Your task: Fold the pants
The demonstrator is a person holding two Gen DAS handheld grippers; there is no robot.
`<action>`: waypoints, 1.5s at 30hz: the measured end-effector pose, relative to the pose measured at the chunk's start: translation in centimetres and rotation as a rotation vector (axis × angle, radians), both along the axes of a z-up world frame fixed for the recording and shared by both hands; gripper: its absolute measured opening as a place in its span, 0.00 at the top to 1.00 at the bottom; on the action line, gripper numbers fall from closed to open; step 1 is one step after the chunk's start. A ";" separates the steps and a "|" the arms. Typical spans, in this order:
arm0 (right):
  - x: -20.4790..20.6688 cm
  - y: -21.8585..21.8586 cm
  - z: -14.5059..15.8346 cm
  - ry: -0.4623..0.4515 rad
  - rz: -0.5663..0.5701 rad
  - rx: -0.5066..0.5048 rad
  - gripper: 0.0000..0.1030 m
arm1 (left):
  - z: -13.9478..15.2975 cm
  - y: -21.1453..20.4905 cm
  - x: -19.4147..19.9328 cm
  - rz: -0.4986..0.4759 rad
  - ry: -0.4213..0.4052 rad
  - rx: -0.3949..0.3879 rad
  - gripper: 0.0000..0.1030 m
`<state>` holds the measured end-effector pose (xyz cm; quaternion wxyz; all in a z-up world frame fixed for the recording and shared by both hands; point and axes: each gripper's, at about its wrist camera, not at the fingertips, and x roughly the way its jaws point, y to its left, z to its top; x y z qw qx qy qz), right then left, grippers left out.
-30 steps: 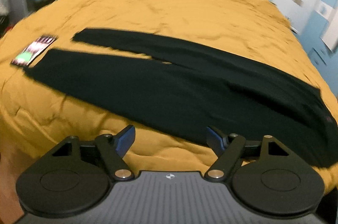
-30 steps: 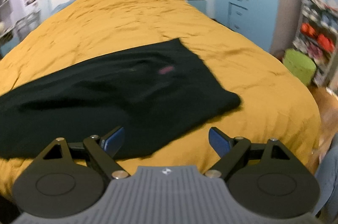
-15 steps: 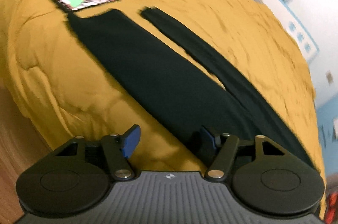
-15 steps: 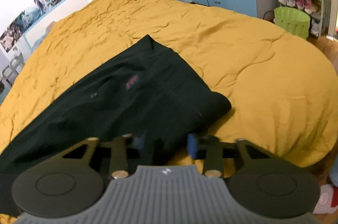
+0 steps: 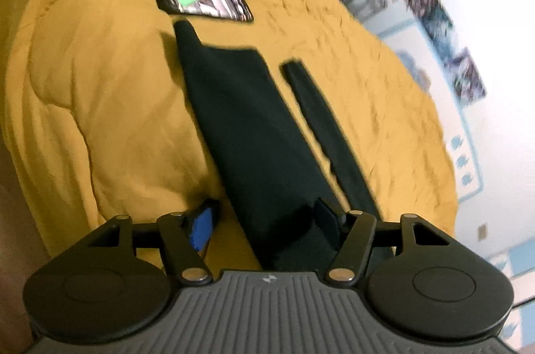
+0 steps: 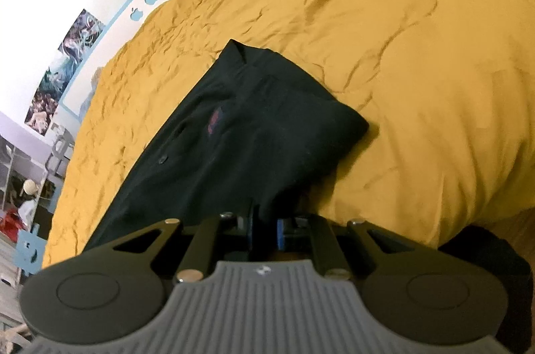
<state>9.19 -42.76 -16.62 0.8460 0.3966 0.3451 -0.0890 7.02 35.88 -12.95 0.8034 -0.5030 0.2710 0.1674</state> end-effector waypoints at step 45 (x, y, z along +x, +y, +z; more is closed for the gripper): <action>9.7 -5.8 9.2 -0.038 -0.006 0.340 1.00 | 6.7 2.8 13.8 0.019 0.104 -0.011 0.98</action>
